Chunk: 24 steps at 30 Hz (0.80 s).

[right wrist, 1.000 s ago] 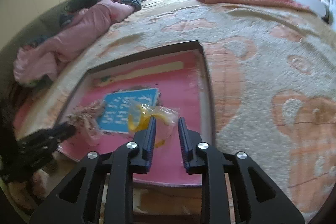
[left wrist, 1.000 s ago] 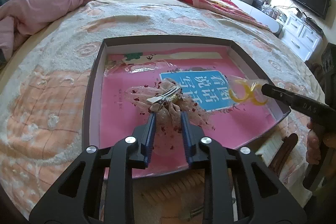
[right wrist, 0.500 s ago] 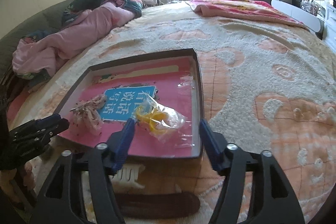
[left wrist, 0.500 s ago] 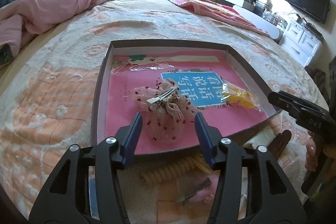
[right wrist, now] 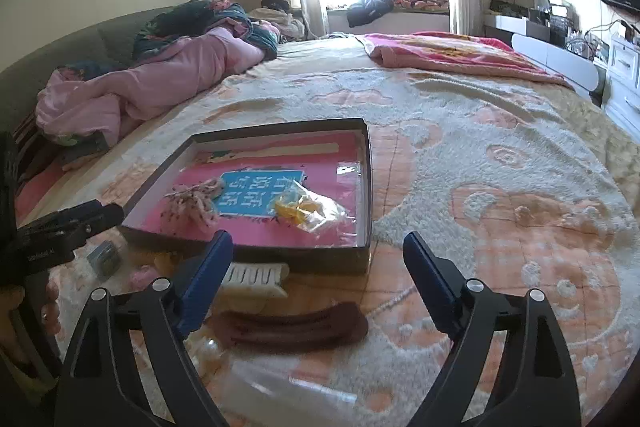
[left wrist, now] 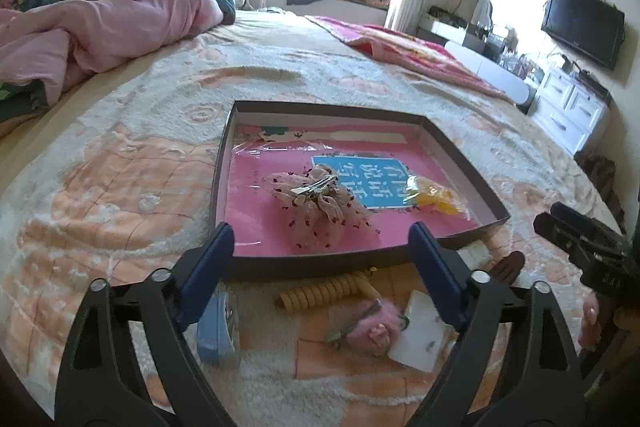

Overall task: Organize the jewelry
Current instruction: 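Move the left tool to the pink pom-pom keychain while the right tool reaches the clear plastic sleeve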

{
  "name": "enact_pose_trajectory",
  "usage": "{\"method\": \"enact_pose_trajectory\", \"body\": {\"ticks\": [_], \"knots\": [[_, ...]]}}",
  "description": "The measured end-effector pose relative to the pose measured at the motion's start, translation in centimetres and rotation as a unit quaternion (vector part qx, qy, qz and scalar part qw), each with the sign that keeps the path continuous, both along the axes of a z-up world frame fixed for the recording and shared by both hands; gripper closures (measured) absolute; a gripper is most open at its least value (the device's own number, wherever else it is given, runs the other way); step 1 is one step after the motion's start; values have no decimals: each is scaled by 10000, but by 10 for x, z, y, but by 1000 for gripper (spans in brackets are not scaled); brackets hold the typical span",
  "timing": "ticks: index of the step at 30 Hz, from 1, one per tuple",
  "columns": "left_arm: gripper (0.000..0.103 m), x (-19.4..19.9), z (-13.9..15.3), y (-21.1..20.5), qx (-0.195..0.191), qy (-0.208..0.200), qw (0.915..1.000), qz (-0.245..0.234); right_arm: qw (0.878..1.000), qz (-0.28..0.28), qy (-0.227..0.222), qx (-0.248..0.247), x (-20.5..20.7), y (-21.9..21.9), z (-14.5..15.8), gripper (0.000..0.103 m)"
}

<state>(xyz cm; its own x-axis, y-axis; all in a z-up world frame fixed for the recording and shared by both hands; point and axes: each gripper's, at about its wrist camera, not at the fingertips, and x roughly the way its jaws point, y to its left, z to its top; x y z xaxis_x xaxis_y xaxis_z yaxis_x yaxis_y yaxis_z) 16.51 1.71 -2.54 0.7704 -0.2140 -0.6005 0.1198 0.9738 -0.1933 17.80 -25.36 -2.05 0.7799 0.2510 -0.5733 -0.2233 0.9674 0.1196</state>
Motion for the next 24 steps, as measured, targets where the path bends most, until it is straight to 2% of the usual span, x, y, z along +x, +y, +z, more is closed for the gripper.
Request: {"method": "enact_pose_trajectory", "body": {"ticks": [10, 24], "knots": [[18, -28, 3, -4, -19, -185, 9997, -124, 9997, 111, -156, -156, -36, 4, 0, 14], [17, -48, -17, -16, 158, -1, 9991, -383, 9992, 138, -113, -360, -64, 4, -13, 13]]}}
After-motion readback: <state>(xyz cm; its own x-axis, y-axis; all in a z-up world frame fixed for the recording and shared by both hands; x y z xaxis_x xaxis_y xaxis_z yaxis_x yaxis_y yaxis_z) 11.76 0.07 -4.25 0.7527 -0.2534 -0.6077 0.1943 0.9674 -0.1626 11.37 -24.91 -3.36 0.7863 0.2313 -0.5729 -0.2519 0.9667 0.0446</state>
